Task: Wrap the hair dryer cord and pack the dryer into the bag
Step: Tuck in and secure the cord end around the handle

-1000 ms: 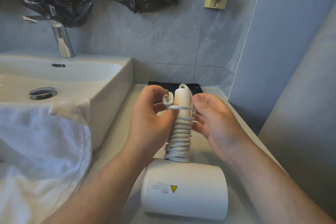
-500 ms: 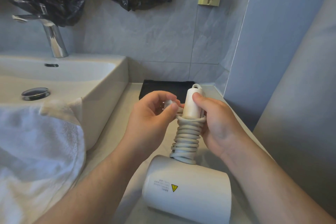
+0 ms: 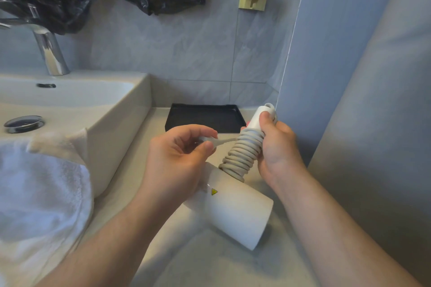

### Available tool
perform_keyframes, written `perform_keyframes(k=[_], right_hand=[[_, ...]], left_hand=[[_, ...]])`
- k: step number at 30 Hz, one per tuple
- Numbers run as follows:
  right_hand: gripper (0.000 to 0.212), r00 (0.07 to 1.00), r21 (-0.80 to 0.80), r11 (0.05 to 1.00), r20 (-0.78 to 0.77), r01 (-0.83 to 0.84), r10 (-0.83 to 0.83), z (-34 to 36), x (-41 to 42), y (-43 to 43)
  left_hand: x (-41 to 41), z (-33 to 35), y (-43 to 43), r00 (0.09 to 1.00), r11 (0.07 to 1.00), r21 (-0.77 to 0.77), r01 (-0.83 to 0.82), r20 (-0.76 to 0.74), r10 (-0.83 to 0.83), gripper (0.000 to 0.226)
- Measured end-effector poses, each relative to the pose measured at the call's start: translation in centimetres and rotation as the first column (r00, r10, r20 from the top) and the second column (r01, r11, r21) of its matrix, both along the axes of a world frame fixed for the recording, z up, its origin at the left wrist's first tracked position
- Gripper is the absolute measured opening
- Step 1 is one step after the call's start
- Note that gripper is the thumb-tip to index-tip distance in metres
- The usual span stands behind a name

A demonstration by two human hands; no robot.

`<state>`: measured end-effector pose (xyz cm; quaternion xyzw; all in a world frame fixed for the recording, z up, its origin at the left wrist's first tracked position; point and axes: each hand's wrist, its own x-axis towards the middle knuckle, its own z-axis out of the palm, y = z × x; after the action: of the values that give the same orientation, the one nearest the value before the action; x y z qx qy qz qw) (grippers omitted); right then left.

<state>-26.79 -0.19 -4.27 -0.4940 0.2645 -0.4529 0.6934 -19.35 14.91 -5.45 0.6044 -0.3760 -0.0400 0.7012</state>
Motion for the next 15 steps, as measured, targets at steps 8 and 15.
perform_keyframes(k=[8,15], right_hand=[[0.018,0.997,-0.055,0.996,0.055,0.063,-0.060,-0.8,0.5,0.6],[0.014,0.989,0.080,0.997,0.145,-0.022,0.010,-0.4,0.1,0.8]], left_hand=[[-1.8,-0.9,-0.4,0.937,0.997,0.076,-0.026,0.350,-0.003,0.024],[-1.6,-0.2,0.3,0.943,0.959,0.192,0.208,0.223,-0.249,0.025]])
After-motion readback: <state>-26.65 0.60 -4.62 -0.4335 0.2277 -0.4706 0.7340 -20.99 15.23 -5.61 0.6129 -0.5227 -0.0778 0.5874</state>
